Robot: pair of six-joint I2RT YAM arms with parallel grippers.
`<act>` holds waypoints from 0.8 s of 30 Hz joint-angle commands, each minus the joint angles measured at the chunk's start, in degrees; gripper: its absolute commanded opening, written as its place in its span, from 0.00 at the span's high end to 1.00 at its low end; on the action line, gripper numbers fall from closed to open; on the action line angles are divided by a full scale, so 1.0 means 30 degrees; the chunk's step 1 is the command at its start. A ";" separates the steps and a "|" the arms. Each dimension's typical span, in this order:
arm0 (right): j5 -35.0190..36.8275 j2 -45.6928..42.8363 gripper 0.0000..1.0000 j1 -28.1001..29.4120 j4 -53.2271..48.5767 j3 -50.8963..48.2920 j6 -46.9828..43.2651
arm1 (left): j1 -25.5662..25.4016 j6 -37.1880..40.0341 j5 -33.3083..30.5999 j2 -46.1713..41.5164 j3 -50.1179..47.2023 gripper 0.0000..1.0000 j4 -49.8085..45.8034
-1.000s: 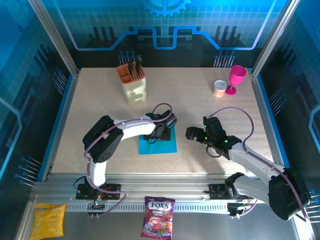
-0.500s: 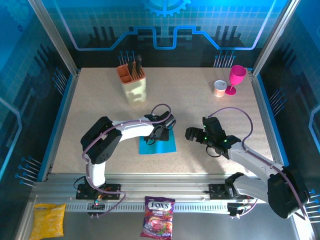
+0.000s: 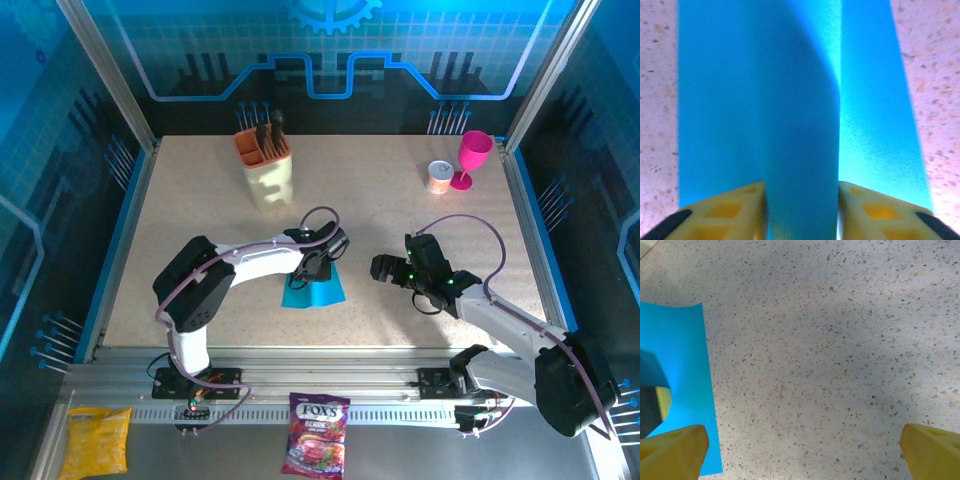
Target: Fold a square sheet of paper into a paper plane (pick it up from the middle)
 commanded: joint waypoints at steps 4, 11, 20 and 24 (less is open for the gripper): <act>-0.0122 -0.0303 0.01 0.0185 -0.0033 0.0339 0.0132 | -0.0323 0.0928 0.1301 -0.2919 -0.0227 0.69 0.0893; -0.0325 -0.0504 0.01 -0.0134 -0.0456 0.0459 0.0440 | -0.0500 0.0394 0.6002 -0.5574 -0.2448 0.67 0.6701; -0.0781 -0.1784 0.01 -0.1217 -0.1833 0.0487 0.0706 | -0.0455 -0.1325 0.6899 -0.5408 -0.6149 0.62 1.3058; -0.0922 -0.2039 0.01 -0.1299 -0.2278 0.0664 0.0463 | -0.0440 -0.0922 0.6268 -0.4788 -0.6674 0.62 1.3339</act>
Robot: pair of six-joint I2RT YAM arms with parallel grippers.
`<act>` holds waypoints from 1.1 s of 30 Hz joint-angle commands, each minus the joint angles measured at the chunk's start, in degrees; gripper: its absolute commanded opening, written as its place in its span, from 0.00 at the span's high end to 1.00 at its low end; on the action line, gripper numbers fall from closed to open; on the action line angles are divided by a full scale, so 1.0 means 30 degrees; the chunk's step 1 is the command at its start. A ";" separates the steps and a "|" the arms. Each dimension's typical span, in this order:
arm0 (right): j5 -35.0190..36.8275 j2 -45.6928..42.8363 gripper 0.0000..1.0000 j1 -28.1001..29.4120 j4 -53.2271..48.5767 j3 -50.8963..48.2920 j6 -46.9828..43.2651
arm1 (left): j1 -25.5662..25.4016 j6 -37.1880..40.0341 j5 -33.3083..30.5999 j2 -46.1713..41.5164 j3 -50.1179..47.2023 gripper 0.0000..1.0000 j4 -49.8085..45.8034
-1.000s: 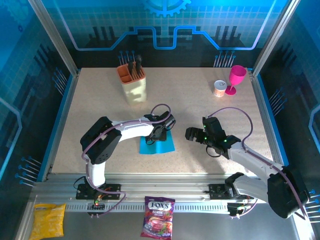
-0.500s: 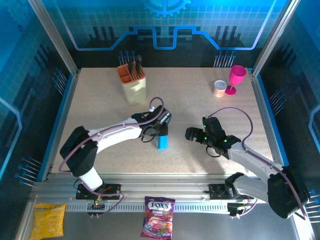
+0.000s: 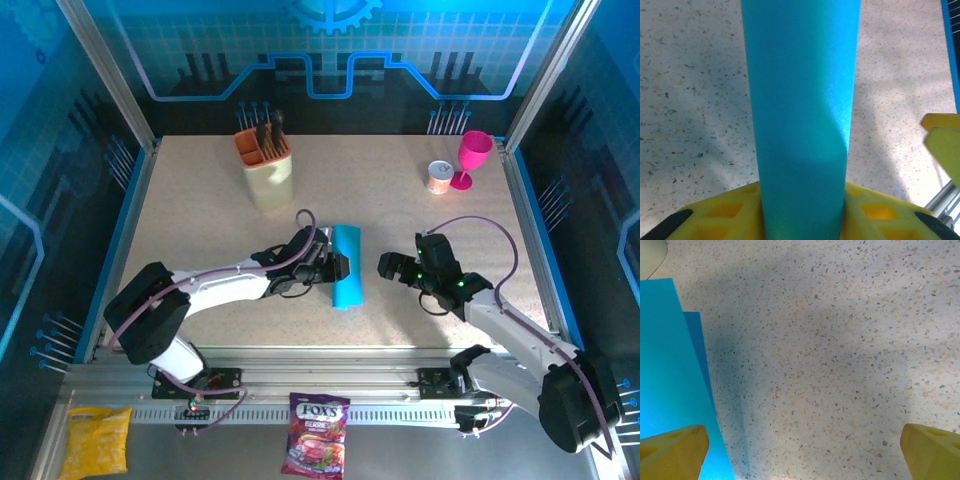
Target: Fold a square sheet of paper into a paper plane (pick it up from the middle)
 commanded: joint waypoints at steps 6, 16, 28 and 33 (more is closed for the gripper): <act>-0.1023 -0.0393 0.01 -0.0217 -0.0485 0.0386 0.0001 | 0.0017 0.0671 -0.0930 0.0952 -0.0853 0.60 0.1245; -0.2796 0.0286 0.01 -0.0239 0.0595 0.0276 -0.0159 | 0.0749 0.1090 -0.0998 0.1300 -0.1587 0.44 0.1370; -0.3824 0.1134 0.00 -0.0232 0.1245 0.0467 -0.0027 | 0.1530 0.2117 -0.1400 0.0117 -0.1760 0.35 0.0216; -0.4014 0.1400 0.00 -0.0227 0.1506 0.0495 0.0047 | 0.2003 0.2671 -0.1488 -0.0297 -0.1953 0.36 -0.0302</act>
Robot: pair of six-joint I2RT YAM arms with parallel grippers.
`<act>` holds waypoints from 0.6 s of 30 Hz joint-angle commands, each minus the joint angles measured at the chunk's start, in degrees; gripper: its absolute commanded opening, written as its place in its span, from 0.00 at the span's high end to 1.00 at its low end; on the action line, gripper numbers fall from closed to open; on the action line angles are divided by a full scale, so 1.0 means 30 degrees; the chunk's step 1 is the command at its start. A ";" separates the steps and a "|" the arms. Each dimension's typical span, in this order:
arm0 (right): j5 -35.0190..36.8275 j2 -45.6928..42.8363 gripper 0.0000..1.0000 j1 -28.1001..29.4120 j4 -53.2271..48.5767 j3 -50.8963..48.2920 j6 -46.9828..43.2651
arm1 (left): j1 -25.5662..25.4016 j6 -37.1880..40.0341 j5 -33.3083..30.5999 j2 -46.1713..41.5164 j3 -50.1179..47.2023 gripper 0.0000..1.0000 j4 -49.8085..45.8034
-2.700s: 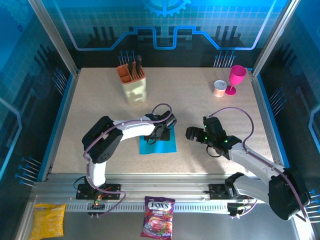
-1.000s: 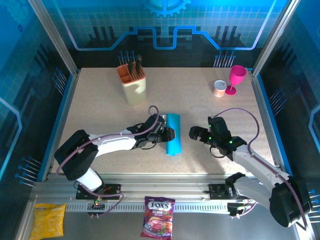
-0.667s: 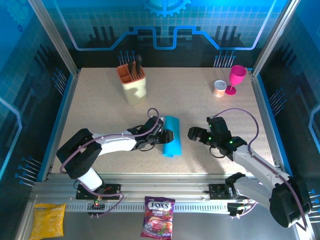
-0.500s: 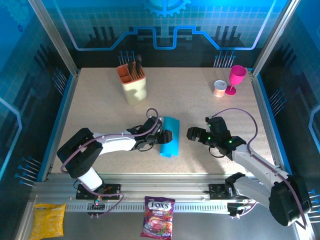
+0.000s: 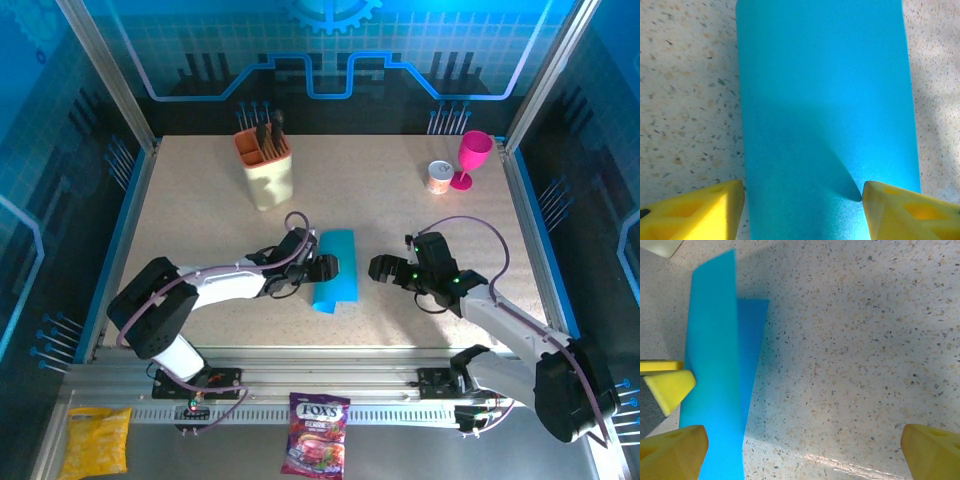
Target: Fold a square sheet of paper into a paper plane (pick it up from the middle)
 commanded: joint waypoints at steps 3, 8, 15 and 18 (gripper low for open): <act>-0.0570 0.0278 0.00 -0.0159 0.0531 0.0511 0.0084 | 0.0554 0.1113 -0.0359 -0.0859 -0.0577 0.38 -0.1032; -0.0863 0.0543 0.00 -0.0130 0.0690 0.0686 0.0013 | 0.0734 0.2034 -0.0387 -0.0958 -0.0614 0.38 -0.1539; -0.1673 0.1337 0.02 0.0031 0.1116 0.1209 0.0098 | 0.0752 0.3891 -0.0702 -0.1130 -0.0416 0.38 -0.2534; -0.2110 0.2002 0.04 0.0189 0.1409 0.1547 0.0226 | 0.0837 0.4364 -0.0908 -0.1133 -0.0274 0.38 -0.2935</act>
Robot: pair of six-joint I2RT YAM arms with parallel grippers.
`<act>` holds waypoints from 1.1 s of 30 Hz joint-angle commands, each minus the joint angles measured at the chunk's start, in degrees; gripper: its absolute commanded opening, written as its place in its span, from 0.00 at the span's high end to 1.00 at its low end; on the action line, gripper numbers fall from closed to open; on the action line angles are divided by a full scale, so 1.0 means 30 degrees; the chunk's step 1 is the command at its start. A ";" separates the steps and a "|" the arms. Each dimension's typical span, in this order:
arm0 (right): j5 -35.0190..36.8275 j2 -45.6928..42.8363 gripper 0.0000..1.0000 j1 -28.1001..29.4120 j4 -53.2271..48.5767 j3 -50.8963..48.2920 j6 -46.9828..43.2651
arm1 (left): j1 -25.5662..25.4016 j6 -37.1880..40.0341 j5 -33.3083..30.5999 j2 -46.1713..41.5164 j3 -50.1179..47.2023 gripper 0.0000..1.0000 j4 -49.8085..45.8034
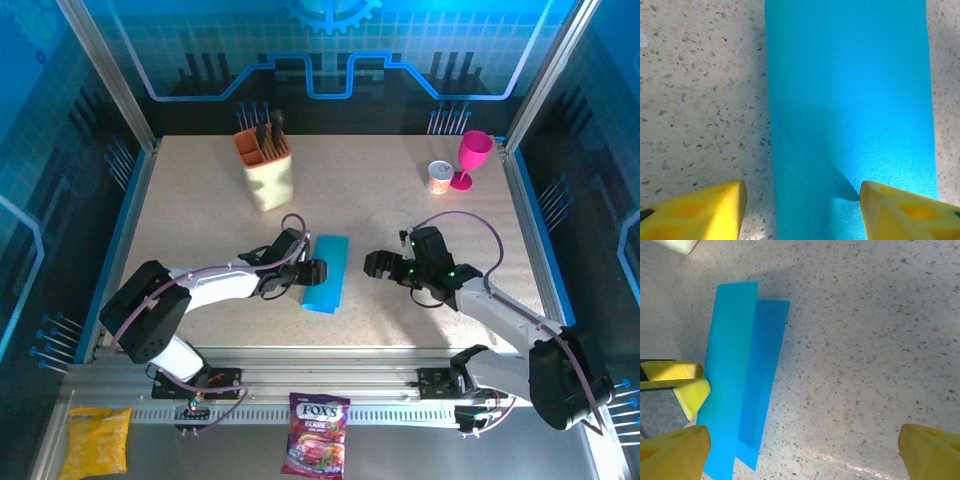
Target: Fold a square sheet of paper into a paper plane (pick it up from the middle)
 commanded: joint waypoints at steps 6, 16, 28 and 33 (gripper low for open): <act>-0.1287 0.1909 0.08 0.0585 0.1437 0.1158 0.0764 | 0.0276 0.1593 -0.0748 -0.0491 0.0175 0.37 -0.1061; -0.0643 0.3271 0.12 0.0772 0.2183 0.1368 0.2305 | 0.0273 0.1249 -0.1171 -0.0116 0.0446 0.37 -0.1295; -0.0971 0.4602 0.15 0.0816 0.3137 0.1827 0.3202 | 0.0256 0.1066 -0.1138 0.0325 0.0292 0.37 -0.0975; -0.1194 0.5019 0.14 0.0818 0.3538 0.1965 0.3252 | 0.0258 0.1115 -0.1189 0.0563 0.0298 0.37 -0.1076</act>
